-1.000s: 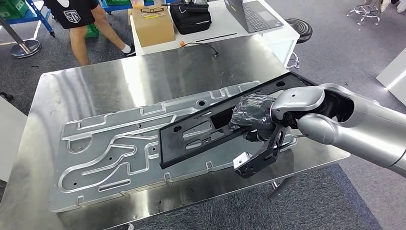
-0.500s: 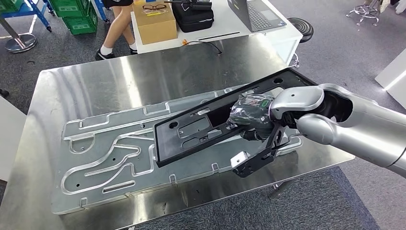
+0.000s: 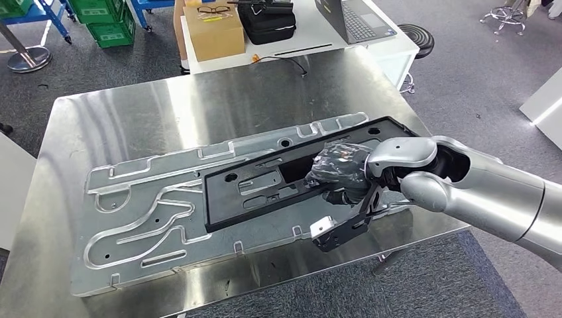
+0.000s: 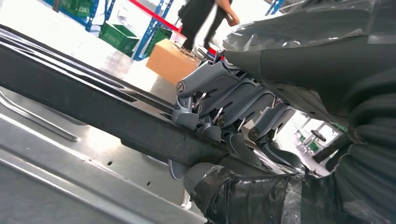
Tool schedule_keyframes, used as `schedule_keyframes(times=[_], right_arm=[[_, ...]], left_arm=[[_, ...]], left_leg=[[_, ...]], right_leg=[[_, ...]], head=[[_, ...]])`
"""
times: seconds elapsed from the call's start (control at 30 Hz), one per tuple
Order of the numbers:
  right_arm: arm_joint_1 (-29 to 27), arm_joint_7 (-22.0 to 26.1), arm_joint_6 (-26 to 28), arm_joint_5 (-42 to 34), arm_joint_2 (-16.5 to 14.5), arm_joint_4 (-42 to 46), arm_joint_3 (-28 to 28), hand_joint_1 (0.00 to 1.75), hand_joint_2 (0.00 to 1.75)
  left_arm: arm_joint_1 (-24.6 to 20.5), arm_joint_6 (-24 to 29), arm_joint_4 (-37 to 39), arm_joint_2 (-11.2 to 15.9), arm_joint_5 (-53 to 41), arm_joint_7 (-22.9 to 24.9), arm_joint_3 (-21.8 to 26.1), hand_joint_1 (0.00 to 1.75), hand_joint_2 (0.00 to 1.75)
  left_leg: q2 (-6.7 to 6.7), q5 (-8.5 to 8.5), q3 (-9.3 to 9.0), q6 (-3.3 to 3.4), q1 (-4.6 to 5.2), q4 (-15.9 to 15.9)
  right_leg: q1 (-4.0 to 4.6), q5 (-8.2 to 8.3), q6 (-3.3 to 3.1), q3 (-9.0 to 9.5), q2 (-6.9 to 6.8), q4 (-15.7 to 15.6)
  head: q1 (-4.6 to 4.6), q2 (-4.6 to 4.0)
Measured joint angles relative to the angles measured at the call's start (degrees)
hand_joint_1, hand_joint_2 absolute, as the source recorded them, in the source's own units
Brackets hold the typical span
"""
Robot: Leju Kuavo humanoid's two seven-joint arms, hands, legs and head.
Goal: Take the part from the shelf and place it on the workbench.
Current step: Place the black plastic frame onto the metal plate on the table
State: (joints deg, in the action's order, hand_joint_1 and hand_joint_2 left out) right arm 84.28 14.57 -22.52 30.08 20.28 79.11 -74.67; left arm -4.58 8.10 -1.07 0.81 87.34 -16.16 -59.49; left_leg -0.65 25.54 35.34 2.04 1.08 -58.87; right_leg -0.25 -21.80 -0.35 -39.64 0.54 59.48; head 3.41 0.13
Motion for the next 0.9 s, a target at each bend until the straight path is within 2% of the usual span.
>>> schedule_keyframes(times=[0.9], right_arm=[[-4.55,0.56,2.13,-2.16,-0.37,-0.86,0.04,1.75,1.75]], left_arm=[[-0.50,2.96,0.02,-0.61,0.00,-1.97,1.44,0.00,0.00]], left_leg=[[0.00,0.00,0.00,0.00,0.00,0.00]], right_leg=[[0.00,0.00,0.00,0.00,0.00,0.00]], head=[[0.00,0.00]])
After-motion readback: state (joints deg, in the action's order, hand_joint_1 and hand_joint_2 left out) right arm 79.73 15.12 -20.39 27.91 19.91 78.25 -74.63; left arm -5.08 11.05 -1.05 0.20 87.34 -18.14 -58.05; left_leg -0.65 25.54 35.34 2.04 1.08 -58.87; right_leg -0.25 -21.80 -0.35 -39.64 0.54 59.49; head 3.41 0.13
